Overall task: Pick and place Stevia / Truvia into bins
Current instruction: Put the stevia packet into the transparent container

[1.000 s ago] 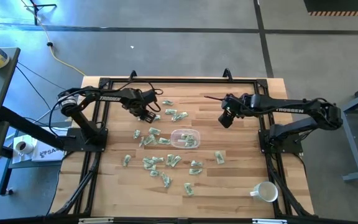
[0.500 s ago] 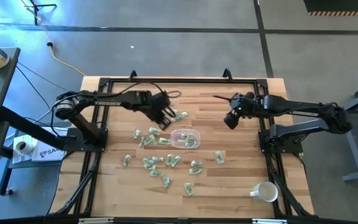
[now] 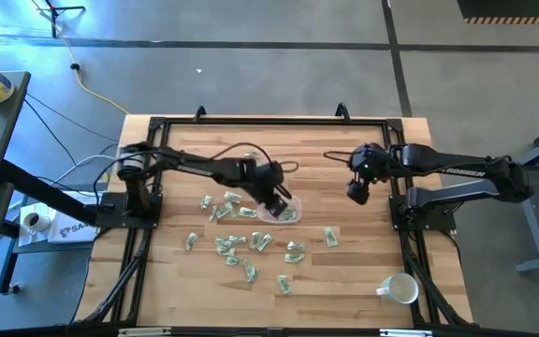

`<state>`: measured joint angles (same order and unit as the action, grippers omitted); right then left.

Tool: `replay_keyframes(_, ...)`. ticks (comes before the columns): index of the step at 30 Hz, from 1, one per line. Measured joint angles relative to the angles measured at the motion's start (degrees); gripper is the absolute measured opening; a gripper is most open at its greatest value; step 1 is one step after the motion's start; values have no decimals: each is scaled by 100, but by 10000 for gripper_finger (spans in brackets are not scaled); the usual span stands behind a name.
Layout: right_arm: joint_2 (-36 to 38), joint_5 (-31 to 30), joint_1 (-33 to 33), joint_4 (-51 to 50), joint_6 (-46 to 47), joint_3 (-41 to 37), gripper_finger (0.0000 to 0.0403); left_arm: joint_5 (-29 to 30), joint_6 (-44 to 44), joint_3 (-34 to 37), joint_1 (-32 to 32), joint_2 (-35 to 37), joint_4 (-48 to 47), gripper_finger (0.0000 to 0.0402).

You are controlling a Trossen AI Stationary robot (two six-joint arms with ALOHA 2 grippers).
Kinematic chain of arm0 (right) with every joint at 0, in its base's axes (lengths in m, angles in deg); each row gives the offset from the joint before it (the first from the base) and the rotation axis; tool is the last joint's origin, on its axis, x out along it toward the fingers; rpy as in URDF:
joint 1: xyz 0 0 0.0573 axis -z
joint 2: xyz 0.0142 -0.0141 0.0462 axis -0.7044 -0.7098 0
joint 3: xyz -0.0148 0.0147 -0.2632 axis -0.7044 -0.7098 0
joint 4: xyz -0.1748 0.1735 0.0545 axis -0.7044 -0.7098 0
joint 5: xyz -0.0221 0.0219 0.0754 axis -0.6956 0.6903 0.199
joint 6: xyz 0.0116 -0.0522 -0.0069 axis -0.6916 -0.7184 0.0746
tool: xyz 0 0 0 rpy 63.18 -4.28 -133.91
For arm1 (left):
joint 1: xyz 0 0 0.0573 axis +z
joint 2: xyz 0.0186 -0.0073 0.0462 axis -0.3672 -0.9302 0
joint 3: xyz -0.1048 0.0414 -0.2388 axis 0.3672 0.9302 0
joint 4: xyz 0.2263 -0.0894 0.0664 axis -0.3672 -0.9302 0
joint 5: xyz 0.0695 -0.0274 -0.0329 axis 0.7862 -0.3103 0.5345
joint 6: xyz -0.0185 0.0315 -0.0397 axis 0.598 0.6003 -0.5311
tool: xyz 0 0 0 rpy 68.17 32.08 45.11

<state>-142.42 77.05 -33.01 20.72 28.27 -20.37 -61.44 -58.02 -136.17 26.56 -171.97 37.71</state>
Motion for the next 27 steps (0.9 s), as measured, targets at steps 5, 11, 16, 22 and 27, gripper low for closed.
replay_keyframes(5, -35, 109, -452, -194, -59, -4, 277, 302, -309, -331, -347, 40, -710, 217)
replay_keyframes(11, -327, 431, -938, 736, 879, -642, 277, 1479, -305, -914, -825, 365, -2635, 252)
replay_keyframes(16, -842, 221, -1946, 2162, 2713, -1248, 277, 2204, -217, -963, -1010, 794, -3481, 240)
replay_keyframes(22, -1834, -486, -3239, 2326, 4228, -926, 277, 2940, -38, -826, -1323, 1253, -4866, 233)
replay_keyframes(27, -2813, -633, -3705, 2047, 5390, -676, 277, 3012, 195, -83, -1457, 1926, -4418, 239)
